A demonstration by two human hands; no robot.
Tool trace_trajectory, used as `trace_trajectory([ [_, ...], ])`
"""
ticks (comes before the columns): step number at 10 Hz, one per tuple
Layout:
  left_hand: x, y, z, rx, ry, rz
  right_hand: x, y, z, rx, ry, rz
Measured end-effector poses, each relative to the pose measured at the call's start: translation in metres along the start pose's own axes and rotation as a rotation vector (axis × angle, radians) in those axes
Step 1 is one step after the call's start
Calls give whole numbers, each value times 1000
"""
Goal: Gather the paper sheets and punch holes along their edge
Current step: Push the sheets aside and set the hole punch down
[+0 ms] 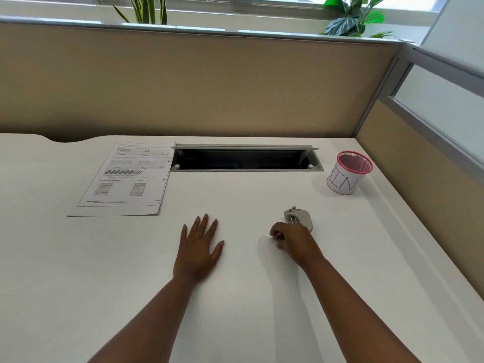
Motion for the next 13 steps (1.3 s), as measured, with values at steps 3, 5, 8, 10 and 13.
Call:
trace_trajectory([
  [3,-2,1,0,-5,14,1,4,-4,-1,-270,383,29],
  [5,-3,2,-2,-9,28,9,12,-5,-3,-312,429,30],
  [8,-4,2,-2,-13,25,19,20,6,5,-426,614,-183],
  [10,-5,2,-3,-14,24,14,4,-7,8,-14,-400,-390],
  [13,-5,2,-3,-9,35,3,-26,-7,14,315,-1549,-438],
])
Point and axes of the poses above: each hand's wrist, its own y-axis away from the middle knuckle, its own x-axis out of the palm, z = x × y, the point moved 1 cm from there along -y, towards the middle knuckle, and after that the axes turned 8 degrees about -x, right-handed, at the moved point
